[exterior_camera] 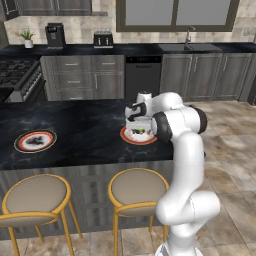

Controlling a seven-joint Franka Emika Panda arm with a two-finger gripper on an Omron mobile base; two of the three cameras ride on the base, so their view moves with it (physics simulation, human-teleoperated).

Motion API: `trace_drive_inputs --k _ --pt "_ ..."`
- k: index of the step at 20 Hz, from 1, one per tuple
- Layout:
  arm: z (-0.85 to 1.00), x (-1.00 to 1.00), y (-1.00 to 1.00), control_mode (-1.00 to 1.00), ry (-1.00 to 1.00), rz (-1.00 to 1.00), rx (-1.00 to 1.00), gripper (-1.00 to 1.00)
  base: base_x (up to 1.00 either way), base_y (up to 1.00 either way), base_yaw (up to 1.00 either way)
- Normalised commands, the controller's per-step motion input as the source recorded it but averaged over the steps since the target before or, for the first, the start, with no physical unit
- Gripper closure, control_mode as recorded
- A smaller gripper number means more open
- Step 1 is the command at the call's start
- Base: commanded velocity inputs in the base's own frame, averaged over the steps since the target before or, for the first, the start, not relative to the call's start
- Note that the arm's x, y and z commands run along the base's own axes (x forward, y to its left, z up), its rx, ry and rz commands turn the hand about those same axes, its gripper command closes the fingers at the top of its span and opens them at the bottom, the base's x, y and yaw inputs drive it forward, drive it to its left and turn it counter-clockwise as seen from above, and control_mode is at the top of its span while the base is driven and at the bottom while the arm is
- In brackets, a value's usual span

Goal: Transport the steak and broccoli to the fridge. Place the steak on the rack containing meat and place the broccoli on the rack containing the vegetable, ensuring meats and vegetables are on different racks.

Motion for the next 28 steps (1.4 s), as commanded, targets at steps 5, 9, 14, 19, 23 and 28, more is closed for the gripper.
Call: trace_drive_inputs --k 5,9,14,19,23,28 --pt "-0.12 -0.09 0.0 -1.0 0.0 -0.06 0.0 -1.0 0.0 0.0 0.0" --pt "-0.15 0.05 0.0 -1.0 -0.01 0.0 0.02 -1.0 0.0 0.0 0.0" --pt "-0.03 0.09 0.0 -1.0 -0.11 0.0 0.0 -1.0 0.0 0.0 0.0" --pt "0.24 -0.03 0.0 -1.0 -0.1 -0.03 0.0 -1.0 0.0 0.0 0.0" --pt "0.19 -0.14 0.0 -1.0 -0.03 -0.05 0.0 -1.0 0.0 0.0 0.0" --pt "0.01 0.1 0.0 -1.0 0.0 -0.04 0.0 -1.0 0.0 0.0 0.0"
